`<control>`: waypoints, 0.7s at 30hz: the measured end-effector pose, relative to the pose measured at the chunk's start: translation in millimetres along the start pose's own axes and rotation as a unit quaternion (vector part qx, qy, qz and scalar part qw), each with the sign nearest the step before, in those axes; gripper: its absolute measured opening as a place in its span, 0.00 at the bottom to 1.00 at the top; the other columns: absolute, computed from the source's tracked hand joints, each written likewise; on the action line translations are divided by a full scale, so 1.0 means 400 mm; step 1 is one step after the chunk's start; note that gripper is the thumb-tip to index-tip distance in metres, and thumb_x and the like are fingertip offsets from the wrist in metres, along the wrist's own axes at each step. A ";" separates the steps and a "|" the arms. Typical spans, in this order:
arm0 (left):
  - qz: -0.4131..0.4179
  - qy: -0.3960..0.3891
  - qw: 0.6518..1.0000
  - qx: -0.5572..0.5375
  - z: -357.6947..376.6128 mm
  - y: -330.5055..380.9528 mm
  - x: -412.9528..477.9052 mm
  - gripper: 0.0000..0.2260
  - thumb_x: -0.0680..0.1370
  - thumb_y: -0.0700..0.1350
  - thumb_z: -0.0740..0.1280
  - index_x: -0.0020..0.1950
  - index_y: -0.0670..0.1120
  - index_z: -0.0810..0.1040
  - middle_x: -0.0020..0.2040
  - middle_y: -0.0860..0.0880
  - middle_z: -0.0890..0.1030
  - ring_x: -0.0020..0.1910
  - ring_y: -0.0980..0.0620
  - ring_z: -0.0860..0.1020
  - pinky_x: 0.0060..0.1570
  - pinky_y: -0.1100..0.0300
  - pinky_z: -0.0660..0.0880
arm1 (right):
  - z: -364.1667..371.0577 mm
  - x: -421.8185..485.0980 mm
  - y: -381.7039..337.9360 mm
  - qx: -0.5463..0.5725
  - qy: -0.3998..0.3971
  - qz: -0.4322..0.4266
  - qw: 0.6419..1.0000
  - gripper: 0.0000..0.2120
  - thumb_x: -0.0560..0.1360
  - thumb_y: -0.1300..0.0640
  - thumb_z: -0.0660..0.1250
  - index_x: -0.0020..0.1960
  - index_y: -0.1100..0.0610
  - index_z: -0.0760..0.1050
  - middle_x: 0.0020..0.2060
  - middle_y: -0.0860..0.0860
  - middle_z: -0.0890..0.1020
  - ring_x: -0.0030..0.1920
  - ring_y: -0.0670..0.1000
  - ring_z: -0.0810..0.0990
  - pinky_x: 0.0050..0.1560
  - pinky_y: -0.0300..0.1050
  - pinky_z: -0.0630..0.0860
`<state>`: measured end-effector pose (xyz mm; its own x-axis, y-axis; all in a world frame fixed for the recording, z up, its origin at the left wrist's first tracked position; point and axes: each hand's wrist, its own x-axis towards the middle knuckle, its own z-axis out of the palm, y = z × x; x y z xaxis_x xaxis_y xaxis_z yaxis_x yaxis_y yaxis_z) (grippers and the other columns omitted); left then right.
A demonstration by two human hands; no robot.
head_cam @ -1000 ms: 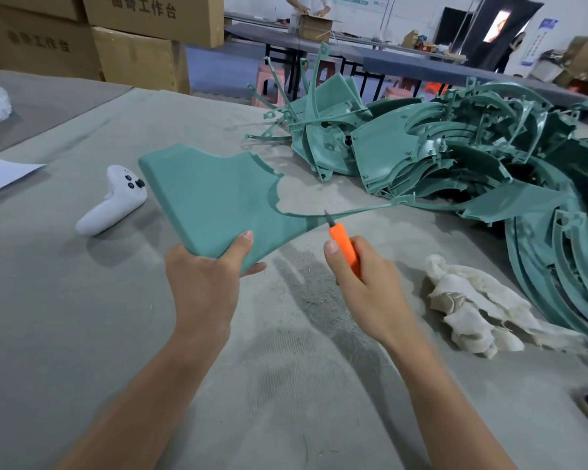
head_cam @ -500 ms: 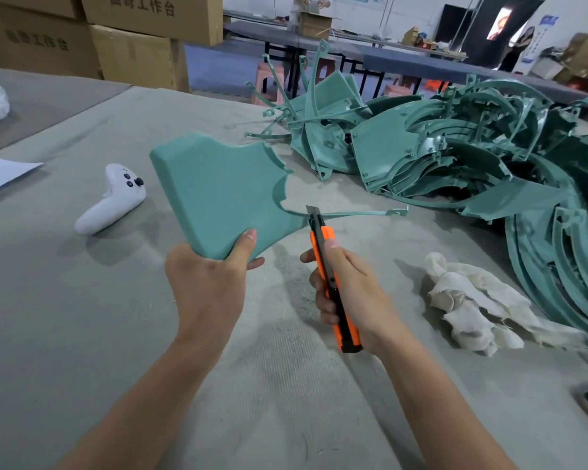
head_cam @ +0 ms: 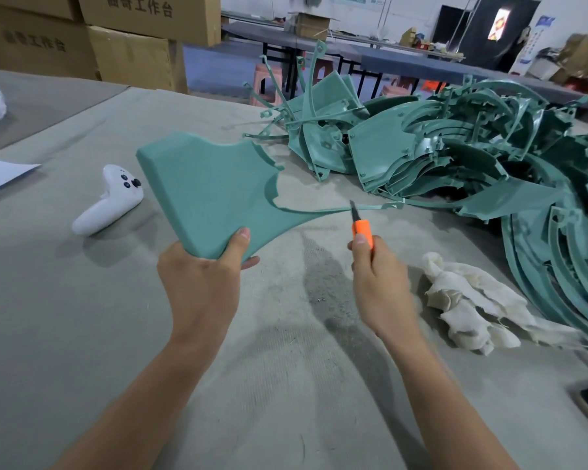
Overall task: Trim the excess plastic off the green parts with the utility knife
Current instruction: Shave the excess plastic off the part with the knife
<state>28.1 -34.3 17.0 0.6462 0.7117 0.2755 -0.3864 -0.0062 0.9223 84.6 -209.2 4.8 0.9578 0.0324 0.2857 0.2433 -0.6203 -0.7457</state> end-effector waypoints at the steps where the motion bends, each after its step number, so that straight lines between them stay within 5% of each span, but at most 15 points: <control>1: 0.002 0.000 1.000 0.004 0.002 0.000 -0.003 0.14 0.69 0.43 0.73 0.35 0.65 0.83 0.37 0.62 0.84 0.34 0.58 0.84 0.33 0.52 0.82 | 0.013 -0.010 -0.007 -0.023 -0.003 -0.018 1.000 0.18 0.84 0.46 0.50 0.46 0.55 0.71 0.31 0.50 0.76 0.30 0.50 0.73 0.30 0.37 0.66; 8: 0.005 0.016 1.000 0.021 0.005 -0.001 -0.008 0.13 0.69 0.44 0.74 0.35 0.64 0.83 0.37 0.62 0.84 0.33 0.57 0.84 0.37 0.46 0.83 | 0.060 -0.054 -0.061 0.042 -0.072 -0.069 0.994 0.21 0.82 0.44 0.50 0.47 0.58 0.73 0.29 0.52 0.75 0.30 0.51 0.72 0.30 0.46 0.67; 15: 0.019 0.001 0.999 0.030 0.004 0.005 -0.008 0.18 0.71 0.41 0.74 0.35 0.67 0.82 0.37 0.64 0.83 0.34 0.60 0.83 0.35 0.51 0.82 | 0.003 -0.008 -0.026 0.037 0.002 0.001 0.999 0.21 0.83 0.45 0.50 0.47 0.57 0.74 0.31 0.49 0.75 0.29 0.47 0.70 0.31 0.48 0.67; 21: 0.024 -0.009 0.998 0.053 0.003 0.002 -0.020 0.12 0.71 0.41 0.74 0.34 0.58 0.80 0.34 0.63 0.83 0.34 0.60 0.83 0.36 0.43 0.82 | 0.028 -0.037 -0.046 0.033 -0.060 -0.031 0.997 0.22 0.83 0.44 0.50 0.46 0.58 0.74 0.29 0.48 0.73 0.27 0.46 0.69 0.31 0.50 0.68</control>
<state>23.4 -40.7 15.9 0.6400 0.6965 0.3245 -0.3459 -0.1160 0.9311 67.5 -189.6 7.7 0.9508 0.1655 0.2620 0.3092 -0.5606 -0.7682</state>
